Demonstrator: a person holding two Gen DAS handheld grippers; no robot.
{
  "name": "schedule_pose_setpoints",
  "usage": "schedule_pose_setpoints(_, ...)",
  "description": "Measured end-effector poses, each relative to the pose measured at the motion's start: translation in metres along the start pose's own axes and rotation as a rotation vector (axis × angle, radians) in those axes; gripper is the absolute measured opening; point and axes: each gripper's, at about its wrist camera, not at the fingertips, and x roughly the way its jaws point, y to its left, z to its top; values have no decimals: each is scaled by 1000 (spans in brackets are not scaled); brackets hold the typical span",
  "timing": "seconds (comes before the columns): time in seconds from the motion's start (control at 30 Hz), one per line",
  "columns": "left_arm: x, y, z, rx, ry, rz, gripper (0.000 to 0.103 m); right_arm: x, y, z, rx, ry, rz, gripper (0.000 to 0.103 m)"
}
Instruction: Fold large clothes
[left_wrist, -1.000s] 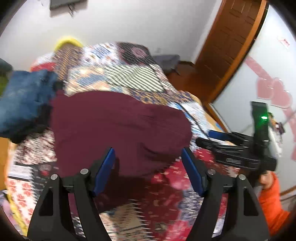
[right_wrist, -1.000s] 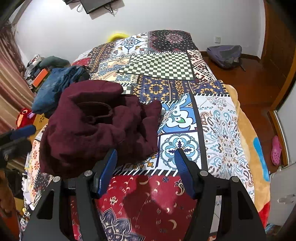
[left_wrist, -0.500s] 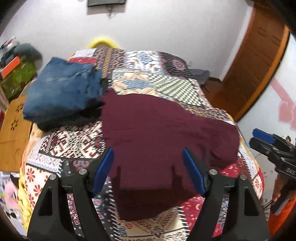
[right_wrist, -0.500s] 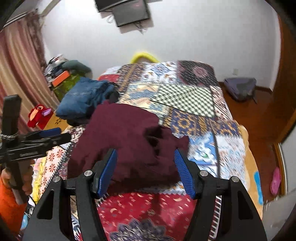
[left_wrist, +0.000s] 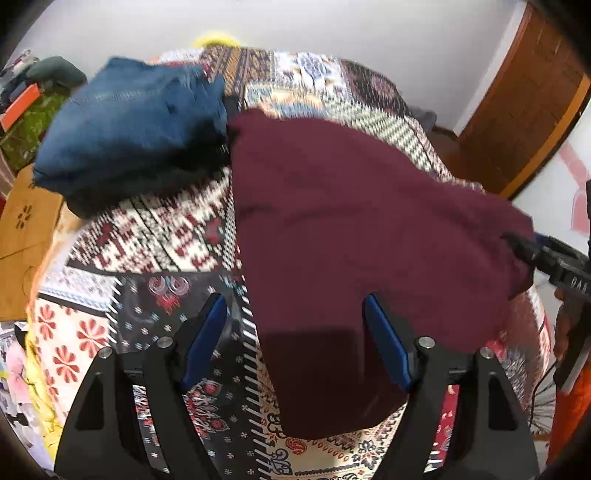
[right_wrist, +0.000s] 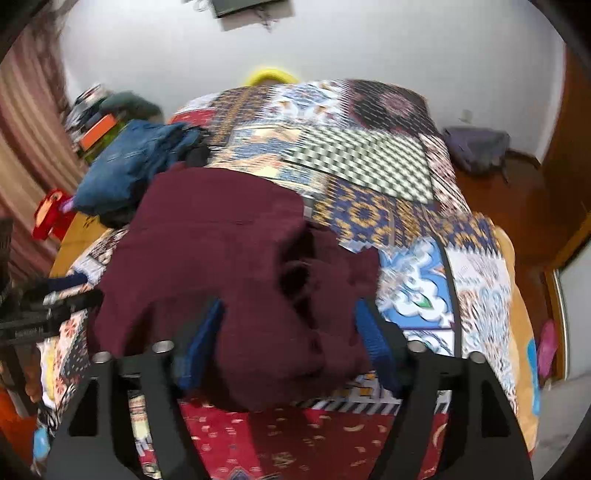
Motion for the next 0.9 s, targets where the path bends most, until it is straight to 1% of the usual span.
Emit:
schedule_pose_setpoints(0.07,6,1,-7,-20,-11,3,95,7,-10,-8,-4,16,9,80)
schedule_pose_setpoints(0.1,9,1,-10,-23,-17,8,97,10,-11,-10,1,22,11,81)
schedule_pose_setpoints(0.17,17,-3,-17,-13,-12,8,100,17,-15,-16,6,30,8,87)
schedule_pose_setpoints(0.27,30,-9,-28,0,20,-12,101,18,-15,-17,21,40,10,88)
schedule_pose_setpoints(0.33,33,-14,-32,23,35,-7,101,15,-11,-16,17,41,-7,87)
schedule_pose_setpoints(0.43,23,-20,-31,64,0,41,101,10,-3,-12,-16,37,-48,88)
schedule_pose_setpoints(0.5,15,-19,-26,59,-25,70,101,6,0,-8,-36,38,-64,87)
schedule_pose_setpoints(0.6,-2,-9,-12,10,-93,92,101,0,2,-1,-59,37,-72,87)
schedule_pose_setpoints(0.67,-12,3,-1,-40,-144,102,101,-6,4,4,-79,23,-60,88)
schedule_pose_setpoints(0.73,-17,14,10,-85,-177,107,101,-10,6,8,-97,11,-41,88)
schedule_pose_setpoints(0.83,-14,27,25,-132,-186,115,101,-14,8,18,-124,-11,-9,88)
schedule_pose_setpoints(0.9,-8,39,32,-177,-167,101,101,-13,9,27,-132,-15,27,88)
